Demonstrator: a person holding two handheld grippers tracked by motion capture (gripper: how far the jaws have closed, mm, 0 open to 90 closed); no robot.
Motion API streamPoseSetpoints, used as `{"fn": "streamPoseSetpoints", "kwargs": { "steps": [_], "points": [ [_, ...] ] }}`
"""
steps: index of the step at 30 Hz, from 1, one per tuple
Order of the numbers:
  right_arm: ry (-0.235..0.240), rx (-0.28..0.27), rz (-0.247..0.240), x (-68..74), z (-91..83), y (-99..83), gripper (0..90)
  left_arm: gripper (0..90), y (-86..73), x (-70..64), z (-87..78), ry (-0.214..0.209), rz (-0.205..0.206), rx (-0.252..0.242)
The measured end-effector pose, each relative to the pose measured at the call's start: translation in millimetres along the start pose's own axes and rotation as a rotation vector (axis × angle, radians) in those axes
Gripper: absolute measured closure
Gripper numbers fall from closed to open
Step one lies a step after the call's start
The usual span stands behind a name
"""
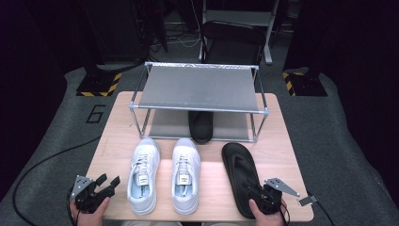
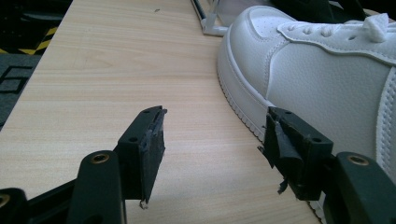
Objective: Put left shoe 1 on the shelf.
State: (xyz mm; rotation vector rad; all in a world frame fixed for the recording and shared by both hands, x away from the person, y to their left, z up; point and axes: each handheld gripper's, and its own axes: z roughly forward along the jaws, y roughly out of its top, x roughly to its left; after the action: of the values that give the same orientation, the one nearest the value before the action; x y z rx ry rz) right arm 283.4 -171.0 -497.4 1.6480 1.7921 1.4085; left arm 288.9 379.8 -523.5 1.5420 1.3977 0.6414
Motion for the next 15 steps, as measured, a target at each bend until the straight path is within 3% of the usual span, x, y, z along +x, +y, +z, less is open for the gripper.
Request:
{"fn": "streamPoseSetpoints", "kwargs": {
  "steps": [3,8,12,14,15],
  "points": [
    [-0.060,-0.031,0.006,-9.8,-6.3,1.9,63.1,38.0,0.1,-0.1,-0.1,0.000,0.001,-0.002],
    [-0.103,-0.040,0.023,-24.5,-11.1,1.8,57.5,38.0,-0.5,-0.1,0.8,0.005,-0.004,-0.014],
    [-0.134,0.010,0.028,-32.0,-7.5,-1.9,56.1,38.0,0.1,0.3,0.0,-0.001,0.001,-0.004],
    [-0.126,0.050,0.063,-34.8,-2.4,-4.5,55.9,38.0,0.1,0.3,-0.2,-0.001,-0.001,-0.005],
    [-0.128,0.048,0.054,-35.6,-1.1,-5.4,56.0,38.0,0.2,0.5,-0.3,-0.004,-0.002,-0.005]
  ]
}}
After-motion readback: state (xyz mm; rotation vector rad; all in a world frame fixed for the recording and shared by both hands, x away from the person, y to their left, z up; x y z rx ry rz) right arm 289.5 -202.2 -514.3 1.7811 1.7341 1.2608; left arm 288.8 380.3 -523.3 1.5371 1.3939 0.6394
